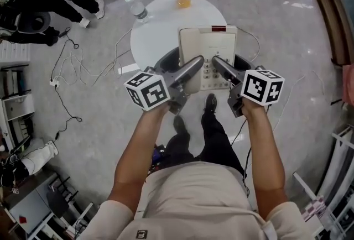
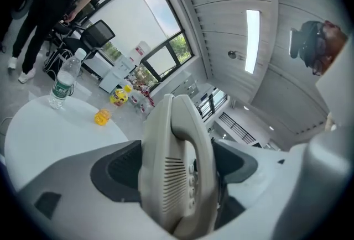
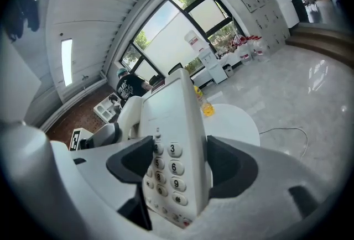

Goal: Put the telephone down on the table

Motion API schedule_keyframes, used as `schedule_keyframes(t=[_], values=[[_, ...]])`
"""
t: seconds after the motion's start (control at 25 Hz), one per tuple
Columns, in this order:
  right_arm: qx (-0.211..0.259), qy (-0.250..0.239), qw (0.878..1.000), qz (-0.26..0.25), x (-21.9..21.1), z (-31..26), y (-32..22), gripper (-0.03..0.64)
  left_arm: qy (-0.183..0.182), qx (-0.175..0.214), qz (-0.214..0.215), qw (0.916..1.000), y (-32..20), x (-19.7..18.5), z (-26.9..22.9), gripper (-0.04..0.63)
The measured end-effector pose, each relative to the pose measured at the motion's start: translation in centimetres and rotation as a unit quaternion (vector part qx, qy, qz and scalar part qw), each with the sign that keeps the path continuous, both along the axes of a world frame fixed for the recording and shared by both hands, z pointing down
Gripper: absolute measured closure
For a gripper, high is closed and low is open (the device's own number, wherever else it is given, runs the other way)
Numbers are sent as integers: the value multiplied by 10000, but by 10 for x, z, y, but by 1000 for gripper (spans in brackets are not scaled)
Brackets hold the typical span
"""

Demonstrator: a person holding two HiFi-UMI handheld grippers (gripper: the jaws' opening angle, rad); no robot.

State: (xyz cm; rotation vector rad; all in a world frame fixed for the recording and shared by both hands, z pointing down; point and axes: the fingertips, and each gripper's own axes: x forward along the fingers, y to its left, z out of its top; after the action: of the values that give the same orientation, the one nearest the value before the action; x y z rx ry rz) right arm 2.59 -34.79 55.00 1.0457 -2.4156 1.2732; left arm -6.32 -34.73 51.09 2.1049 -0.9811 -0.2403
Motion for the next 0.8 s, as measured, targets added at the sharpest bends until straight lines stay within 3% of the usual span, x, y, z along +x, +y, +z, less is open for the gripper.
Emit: schedule_keyframes(t=[0.8], values=[[-919, -101, 9956, 155, 12, 131, -27, 330, -218, -1060, -40, 9941, -37, 13, 132, 212]])
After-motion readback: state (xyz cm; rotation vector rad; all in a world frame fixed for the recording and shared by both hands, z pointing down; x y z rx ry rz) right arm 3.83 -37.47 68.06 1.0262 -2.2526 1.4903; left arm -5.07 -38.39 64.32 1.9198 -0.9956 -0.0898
